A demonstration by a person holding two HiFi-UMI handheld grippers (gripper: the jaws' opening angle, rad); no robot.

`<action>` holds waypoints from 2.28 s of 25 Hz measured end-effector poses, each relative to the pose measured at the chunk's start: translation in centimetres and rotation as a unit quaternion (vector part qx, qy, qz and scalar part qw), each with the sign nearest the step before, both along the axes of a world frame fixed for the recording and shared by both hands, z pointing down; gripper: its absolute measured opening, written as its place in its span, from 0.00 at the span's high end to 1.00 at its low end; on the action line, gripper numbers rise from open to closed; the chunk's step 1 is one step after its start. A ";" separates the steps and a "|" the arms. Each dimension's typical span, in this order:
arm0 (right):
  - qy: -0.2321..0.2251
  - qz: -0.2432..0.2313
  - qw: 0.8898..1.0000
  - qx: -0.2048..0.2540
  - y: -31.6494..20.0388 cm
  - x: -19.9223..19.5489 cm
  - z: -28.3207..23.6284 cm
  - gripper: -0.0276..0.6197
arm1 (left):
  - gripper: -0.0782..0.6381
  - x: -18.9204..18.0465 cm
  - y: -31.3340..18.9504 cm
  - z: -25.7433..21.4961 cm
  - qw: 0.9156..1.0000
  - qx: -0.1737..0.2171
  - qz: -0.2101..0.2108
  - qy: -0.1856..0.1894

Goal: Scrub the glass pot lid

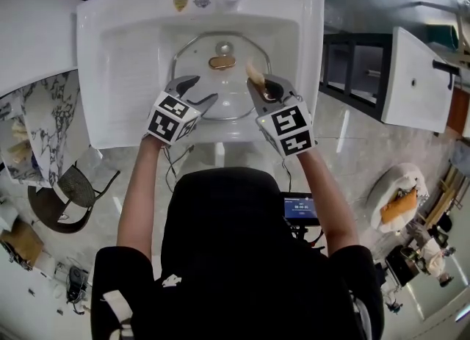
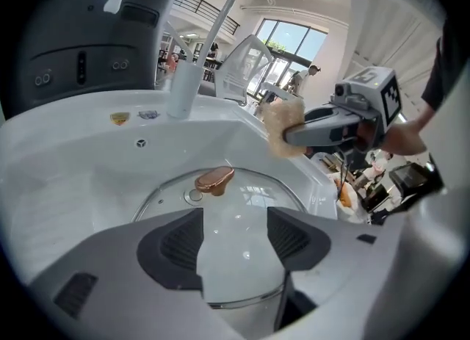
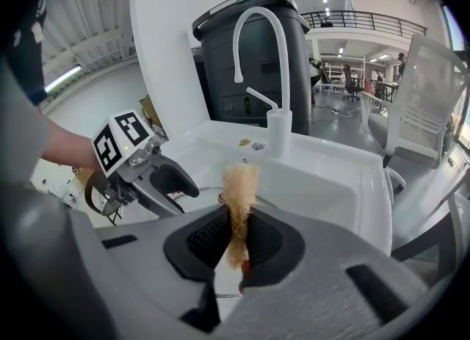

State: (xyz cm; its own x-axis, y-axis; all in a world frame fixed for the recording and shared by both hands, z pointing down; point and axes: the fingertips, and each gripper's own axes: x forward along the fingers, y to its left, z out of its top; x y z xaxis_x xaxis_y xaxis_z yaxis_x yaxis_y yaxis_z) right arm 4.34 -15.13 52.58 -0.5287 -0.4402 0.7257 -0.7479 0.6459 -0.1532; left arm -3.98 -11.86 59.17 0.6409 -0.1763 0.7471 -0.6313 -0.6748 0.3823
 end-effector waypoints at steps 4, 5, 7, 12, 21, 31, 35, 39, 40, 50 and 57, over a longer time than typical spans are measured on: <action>0.005 -0.001 1.000 -0.008 0.3 0.1 0.8 0.94 | 0.53 0.0 0.0 1.0 1.000 -0.005 0.018 -0.010; 0.007 -0.002 1.000 -0.009 0.4 0.1 1.0 0.94 | 0.52 0.0 0.1 1.2 1.000 -0.007 0.022 -0.010; 0.010 -0.002 1.000 -0.011 0.5 0.2 1.3 0.94 | 0.51 0.1 0.3 1.6 1.000 -0.015 0.026 -0.008; 0.013 -0.006 1.000 -0.015 1.0 0.1 1.9 0.94 | 0.51 -0.2 0.3 2.4 0.999 -0.018 0.029 -0.019; 0.017 -0.003 0.999 -0.027 1.9 0.6 3.1 0.94 | 0.50 -0.3 0.4 2.9 0.999 -0.029 0.028 -0.013; 0.025 -0.015 0.999 -0.033 2.6 0.7 4.0 0.94 | 0.49 -0.4 0.3 3.0 0.999 -0.034 0.017 0.000; 0.031 -0.023 0.999 -0.035 2.7 0.8 4.5 0.94 | 0.49 -0.4 0.2 3.0 0.999 -0.042 0.026 -0.002; 0.043 -0.041 0.997 -0.048 2.9 1.0 5.2 0.94 | 0.49 -0.4 0.3 3.0 0.998 -0.050 0.032 -0.012; 0.049 -0.050 0.996 -0.054 3.0 1.1 5.5 0.94 | 0.49 -0.4 0.3 3.0 0.998 -0.052 0.034 -0.016; 0.125 -0.146 0.975 -0.107 2.4 2.3 8.5 0.94 | 0.49 -0.4 0.3 3.1 0.997 -0.057 0.038 -0.018; 0.174 -0.180 0.963 -0.103 0.6 2.7 9.4 0.94 | 0.49 -0.4 0.2 3.1 0.998 -0.055 0.039 -0.016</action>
State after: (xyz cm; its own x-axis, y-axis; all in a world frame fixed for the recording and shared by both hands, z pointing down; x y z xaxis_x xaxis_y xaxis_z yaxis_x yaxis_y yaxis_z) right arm 7.00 -14.56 62.03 -0.3289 -0.1011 0.9389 -0.5107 0.8554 -0.0868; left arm -4.38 -11.64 62.26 0.6242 -0.0427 0.7801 -0.5922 -0.6771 0.4368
